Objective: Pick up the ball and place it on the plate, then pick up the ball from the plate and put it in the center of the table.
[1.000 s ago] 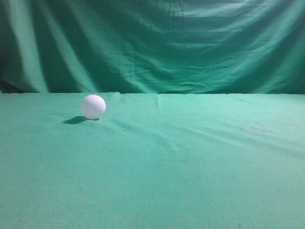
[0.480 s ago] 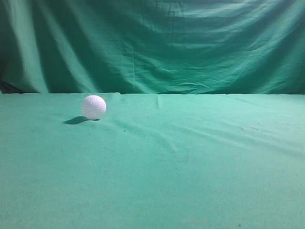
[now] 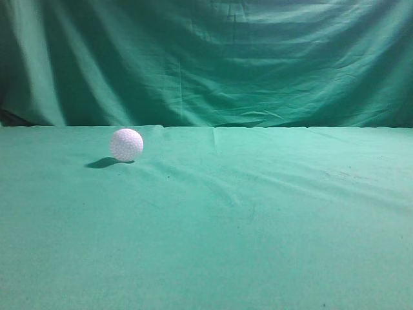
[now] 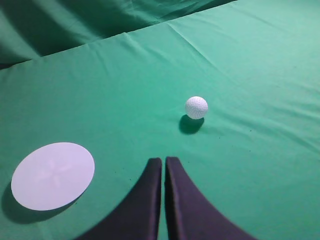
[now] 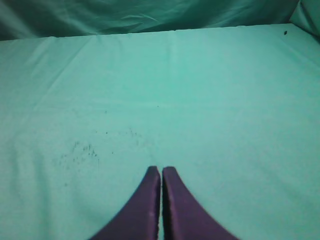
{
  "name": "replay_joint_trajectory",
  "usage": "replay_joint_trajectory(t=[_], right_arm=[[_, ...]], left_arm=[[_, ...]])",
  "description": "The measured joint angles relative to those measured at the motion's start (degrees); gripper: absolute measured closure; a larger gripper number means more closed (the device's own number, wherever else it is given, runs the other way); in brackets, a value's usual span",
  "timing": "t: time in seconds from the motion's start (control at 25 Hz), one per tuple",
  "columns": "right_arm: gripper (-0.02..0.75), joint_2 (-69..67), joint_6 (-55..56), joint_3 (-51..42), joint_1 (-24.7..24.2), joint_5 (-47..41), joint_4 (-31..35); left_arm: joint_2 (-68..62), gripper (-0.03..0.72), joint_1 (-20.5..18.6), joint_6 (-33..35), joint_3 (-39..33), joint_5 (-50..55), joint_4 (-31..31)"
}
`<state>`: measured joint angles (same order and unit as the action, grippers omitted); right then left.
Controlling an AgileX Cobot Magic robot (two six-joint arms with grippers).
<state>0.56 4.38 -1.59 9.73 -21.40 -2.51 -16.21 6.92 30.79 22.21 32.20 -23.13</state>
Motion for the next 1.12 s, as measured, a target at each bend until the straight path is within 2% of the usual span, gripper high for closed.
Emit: replay_joint_trajectory(t=[1.12], right_arm=[[0.738, 0.0, 0.0, -0.09, 0.0, -1.01, 0.0]], left_arm=[[0.4, 0.688, 0.0, 0.0, 0.0, 0.0, 0.53]])
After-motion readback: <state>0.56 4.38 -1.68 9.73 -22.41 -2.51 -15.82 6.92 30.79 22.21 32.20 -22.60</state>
